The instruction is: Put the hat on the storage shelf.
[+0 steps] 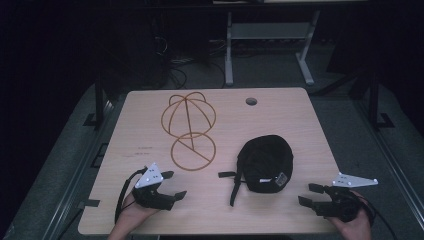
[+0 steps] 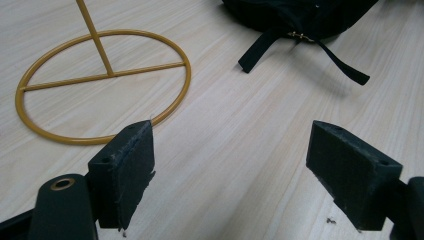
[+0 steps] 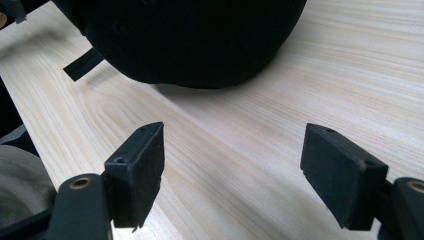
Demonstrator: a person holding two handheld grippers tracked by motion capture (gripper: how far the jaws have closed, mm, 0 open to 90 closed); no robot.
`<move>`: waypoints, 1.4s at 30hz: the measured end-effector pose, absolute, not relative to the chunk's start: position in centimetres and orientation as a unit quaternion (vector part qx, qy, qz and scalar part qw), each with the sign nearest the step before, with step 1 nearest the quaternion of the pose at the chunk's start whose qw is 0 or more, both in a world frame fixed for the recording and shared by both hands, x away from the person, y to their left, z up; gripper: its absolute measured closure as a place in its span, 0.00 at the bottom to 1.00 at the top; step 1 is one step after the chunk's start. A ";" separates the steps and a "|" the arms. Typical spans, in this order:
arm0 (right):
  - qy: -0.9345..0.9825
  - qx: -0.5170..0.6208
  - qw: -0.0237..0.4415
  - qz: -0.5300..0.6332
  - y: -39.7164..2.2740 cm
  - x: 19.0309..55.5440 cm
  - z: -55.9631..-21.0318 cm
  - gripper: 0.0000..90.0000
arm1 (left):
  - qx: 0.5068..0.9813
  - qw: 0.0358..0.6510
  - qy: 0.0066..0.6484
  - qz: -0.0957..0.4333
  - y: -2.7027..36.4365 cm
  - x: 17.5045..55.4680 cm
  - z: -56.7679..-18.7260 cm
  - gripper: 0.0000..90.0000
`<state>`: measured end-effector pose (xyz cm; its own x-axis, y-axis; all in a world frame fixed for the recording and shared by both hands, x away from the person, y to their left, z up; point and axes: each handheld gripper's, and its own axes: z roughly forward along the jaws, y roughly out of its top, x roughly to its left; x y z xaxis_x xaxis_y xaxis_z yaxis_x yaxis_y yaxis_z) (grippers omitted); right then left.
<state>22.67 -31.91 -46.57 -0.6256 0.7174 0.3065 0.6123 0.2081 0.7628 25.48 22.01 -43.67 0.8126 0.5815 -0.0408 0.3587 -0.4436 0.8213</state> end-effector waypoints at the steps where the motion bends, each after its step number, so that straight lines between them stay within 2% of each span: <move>1: 0.775 0.430 0.056 0.460 -31.9 22.7 -46.6 0.28 | 0.840 0.448 0.279 0.124 22.0 25.5 -43.7 0.21; 18: 0.774 0.428 0.057 0.464 -31.4 22.8 -46.4 0.27 | 0.846 0.455 0.258 0.103 20.2 25.3 -42.7 0.21; 42: 0.772 0.425 0.057 0.470 -31.8 22.9 -46.3 0.27 | 0.863 0.459 0.200 0.071 15.0 26.0 -40.4 0.21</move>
